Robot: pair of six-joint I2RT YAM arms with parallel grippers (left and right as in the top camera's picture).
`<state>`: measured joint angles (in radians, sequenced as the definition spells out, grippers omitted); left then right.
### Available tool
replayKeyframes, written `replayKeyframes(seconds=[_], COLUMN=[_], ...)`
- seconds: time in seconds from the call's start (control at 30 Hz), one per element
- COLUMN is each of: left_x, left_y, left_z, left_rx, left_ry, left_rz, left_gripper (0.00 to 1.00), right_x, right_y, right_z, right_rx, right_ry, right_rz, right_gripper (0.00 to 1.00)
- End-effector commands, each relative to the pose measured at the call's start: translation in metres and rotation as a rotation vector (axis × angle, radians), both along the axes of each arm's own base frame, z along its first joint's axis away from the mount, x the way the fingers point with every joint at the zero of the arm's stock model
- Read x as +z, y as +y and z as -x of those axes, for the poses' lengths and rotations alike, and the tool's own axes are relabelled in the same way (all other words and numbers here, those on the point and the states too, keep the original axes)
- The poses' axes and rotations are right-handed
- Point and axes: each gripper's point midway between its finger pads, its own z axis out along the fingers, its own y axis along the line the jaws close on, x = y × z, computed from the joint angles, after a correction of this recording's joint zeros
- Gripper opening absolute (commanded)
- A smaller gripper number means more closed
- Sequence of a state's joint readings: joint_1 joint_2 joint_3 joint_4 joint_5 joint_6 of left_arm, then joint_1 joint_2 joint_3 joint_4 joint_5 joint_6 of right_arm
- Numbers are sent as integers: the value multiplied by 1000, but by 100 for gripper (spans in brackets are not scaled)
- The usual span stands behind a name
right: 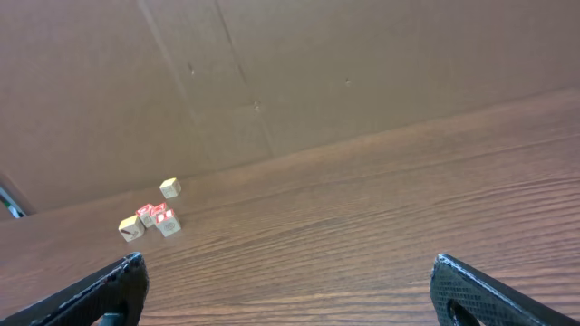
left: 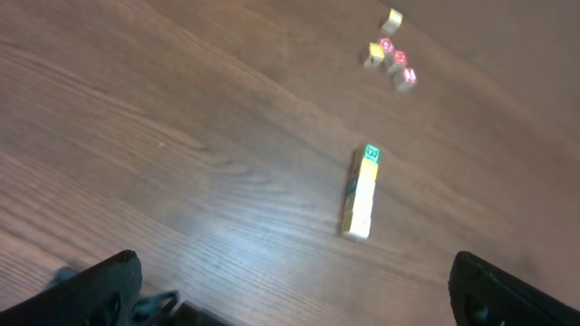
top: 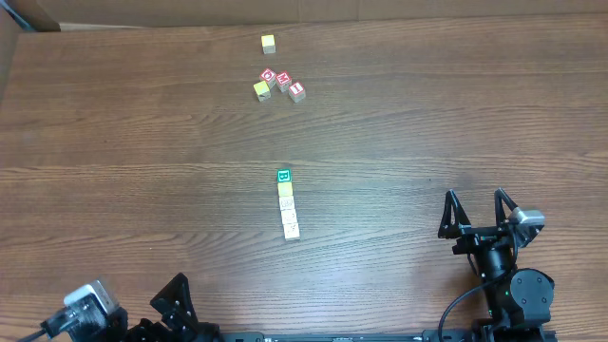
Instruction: Flip 5 blocks
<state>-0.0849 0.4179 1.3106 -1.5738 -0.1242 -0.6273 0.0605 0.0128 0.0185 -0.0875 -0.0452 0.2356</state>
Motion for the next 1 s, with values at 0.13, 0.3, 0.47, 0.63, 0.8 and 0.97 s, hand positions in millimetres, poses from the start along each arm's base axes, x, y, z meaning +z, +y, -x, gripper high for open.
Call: replayKeyframes(seconds=[0.13, 0.3, 0.47, 0.63, 0.8, 0.97], left_x=[-10, 7, 26, 37, 43, 47], left_y=[-2, -9, -16, -25, -32, -32], left_z=[-15, -48, -82, -102, -118, -121], left_rx=[20, -3, -37, -96, -143, -161], left_ry=[-173, -390, -637, -853, -1012, -1151], left_rz=[46, 75, 103, 113, 79, -22], left_gripper=[100, 100, 100, 100, 100, 100], right_x=[-1, -1, -1, -1, -1, -1], right_y=[1, 1, 1, 1, 1, 1], right_z=[0, 0, 0, 0, 0, 0], right_rx=[6, 6, 6, 6, 6, 6], right_ry=[-6, -6, -6, -6, -6, -6], right_rz=[0, 0, 0, 0, 0, 0], right_gripper=[100, 100, 100, 100, 100, 100])
